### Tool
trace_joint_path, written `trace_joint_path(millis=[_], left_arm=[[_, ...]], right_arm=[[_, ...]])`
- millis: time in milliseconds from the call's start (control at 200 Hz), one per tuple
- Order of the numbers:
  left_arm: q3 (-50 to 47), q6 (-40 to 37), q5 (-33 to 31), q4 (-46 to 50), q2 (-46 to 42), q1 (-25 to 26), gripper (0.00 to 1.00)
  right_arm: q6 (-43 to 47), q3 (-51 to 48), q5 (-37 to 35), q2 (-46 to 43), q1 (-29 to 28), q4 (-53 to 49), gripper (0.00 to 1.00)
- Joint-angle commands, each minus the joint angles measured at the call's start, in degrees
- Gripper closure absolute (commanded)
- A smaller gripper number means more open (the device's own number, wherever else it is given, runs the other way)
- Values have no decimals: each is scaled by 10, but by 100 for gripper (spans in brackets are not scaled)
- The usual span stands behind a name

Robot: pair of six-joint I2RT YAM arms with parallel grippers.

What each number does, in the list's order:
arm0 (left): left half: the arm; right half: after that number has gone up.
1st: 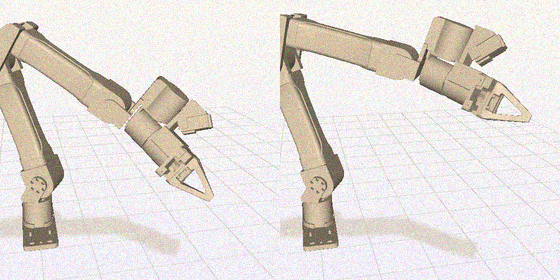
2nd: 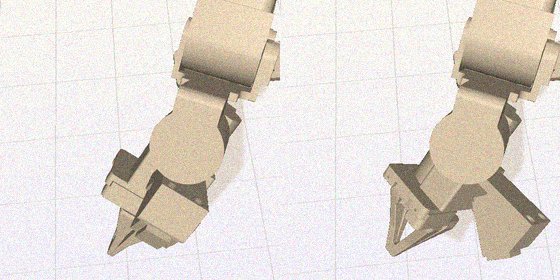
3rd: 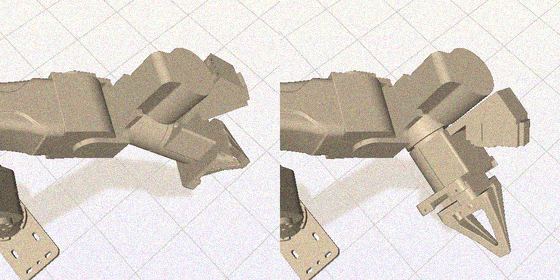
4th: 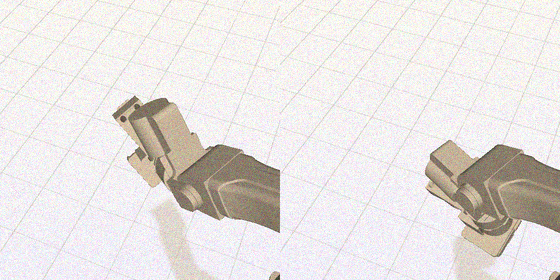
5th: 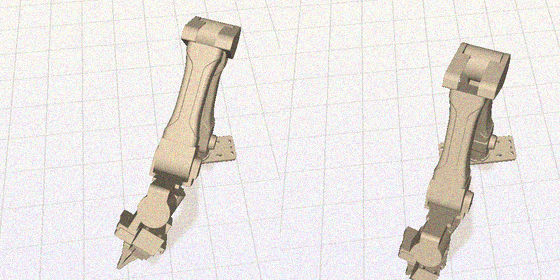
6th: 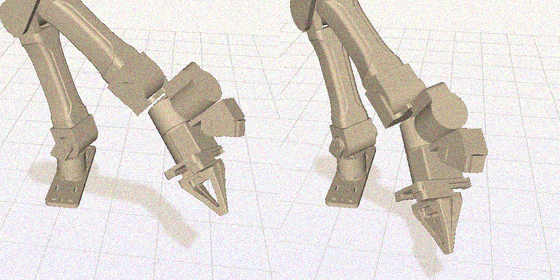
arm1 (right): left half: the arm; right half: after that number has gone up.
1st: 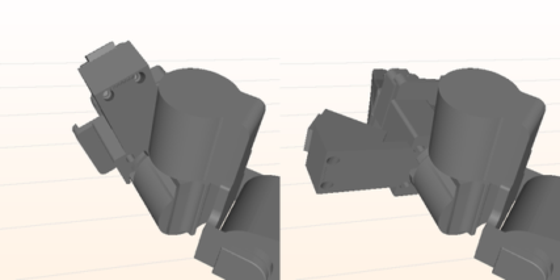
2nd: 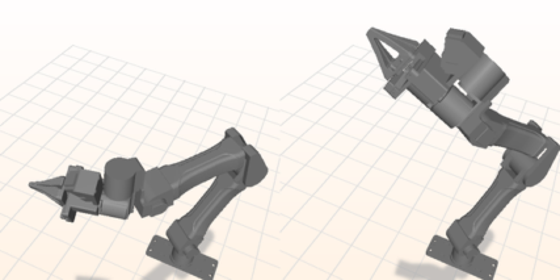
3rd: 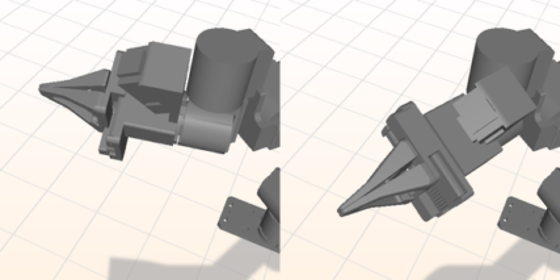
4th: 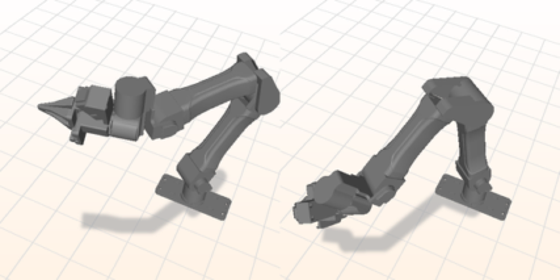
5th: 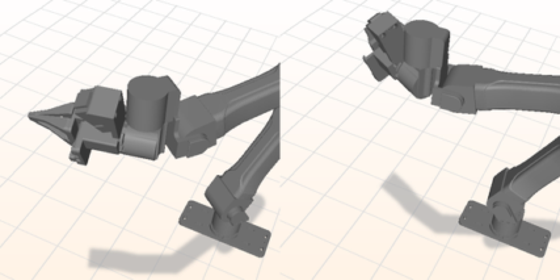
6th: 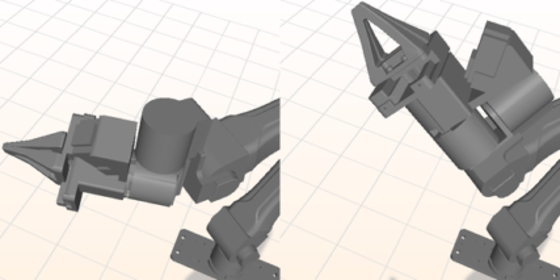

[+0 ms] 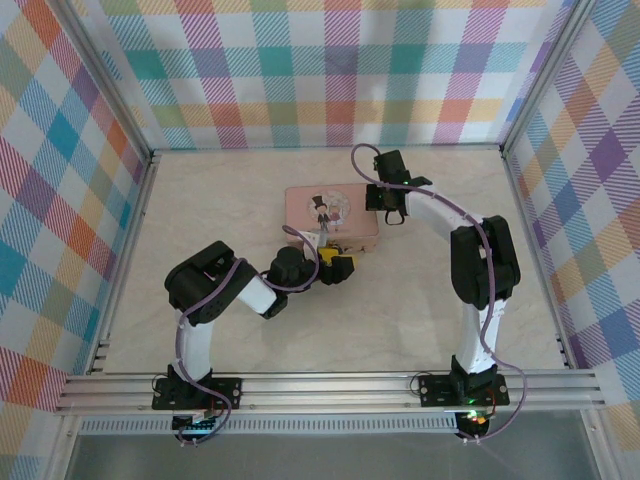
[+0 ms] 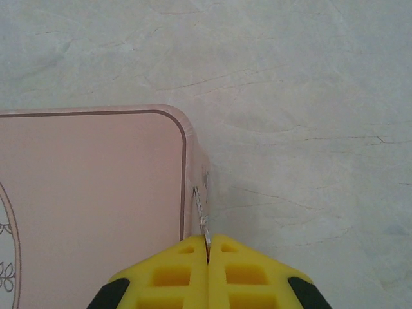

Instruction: Unlock the padlock with the key

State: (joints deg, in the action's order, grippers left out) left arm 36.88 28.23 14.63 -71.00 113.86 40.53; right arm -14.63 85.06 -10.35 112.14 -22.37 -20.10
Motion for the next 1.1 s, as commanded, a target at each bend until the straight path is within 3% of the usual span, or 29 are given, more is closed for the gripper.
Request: trace_joint_path(millis=[0, 75, 235, 495, 914, 1094], left_arm=[[7, 13, 31, -81, 7, -9, 24], [8, 15, 34, -70, 6, -10, 27], [-42, 0, -34, -52, -28, -10, 17], [-107, -33, -78, 14, -115, -20, 9], [-154, -71, -113, 119, -229, -24, 8], [-154, -78, -130, 118, -207, -25, 6]], right_arm=[[-8, -25, 76, -4, -32, -54, 100], [-10, -28, 71, -4, -31, -53, 100], [-6, -25, 65, -7, -31, -56, 100], [-11, -28, 73, -13, -32, -58, 100], [-21, -30, 76, -3, -45, -52, 100], [-21, -28, 76, -3, -50, -49, 100]])
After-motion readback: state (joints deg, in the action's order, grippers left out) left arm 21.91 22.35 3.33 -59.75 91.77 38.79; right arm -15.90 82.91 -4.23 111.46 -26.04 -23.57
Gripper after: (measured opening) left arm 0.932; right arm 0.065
